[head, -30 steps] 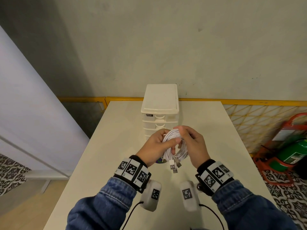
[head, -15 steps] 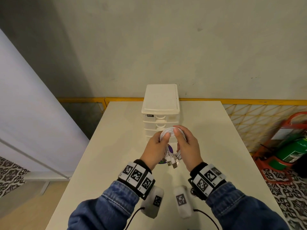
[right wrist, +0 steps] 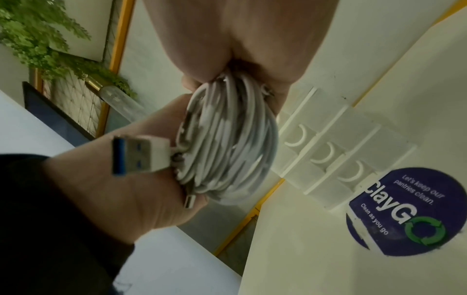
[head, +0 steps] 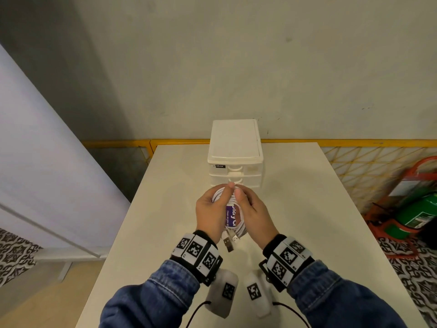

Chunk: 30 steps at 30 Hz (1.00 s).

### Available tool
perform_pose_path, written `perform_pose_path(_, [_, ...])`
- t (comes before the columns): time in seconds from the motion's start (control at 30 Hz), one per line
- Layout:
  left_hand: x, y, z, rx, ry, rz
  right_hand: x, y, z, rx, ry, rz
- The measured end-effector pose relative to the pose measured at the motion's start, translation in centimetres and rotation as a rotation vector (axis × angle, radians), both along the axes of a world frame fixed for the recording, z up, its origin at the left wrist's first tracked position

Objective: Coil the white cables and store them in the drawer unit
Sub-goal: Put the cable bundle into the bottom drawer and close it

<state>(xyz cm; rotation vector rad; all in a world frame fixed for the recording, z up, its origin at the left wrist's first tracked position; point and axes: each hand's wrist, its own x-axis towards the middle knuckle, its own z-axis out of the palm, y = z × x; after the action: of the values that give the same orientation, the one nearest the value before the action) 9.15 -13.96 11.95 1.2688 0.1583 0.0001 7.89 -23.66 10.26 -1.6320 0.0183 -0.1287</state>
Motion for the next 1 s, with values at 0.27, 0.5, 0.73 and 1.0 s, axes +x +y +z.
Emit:
perform_pose_path(0.27, [2.6, 2.9, 0.7, 0.16, -0.12, -0.063, 1.1, 1.6, 1.0, 0.156, 0.08, 0.127])
perform_pose_path(0.5, [6.3, 5.1, 1.7, 0.274, -0.135, -0.108, 3.1, 1.0, 0.7, 0.198, 0.169, 0.105])
perform_pose_path(0.73, [9.1, 5.4, 3.4, 0.369, -0.11, -0.148, 5.3, -1.6, -4.4, 0.129, 0.414, -0.177])
perform_pose_path(1.0, [13.4, 2.7, 5.4, 0.405, -0.007, -0.168, 9.3, -2.4, -8.4, 0.284, 0.891, -0.193])
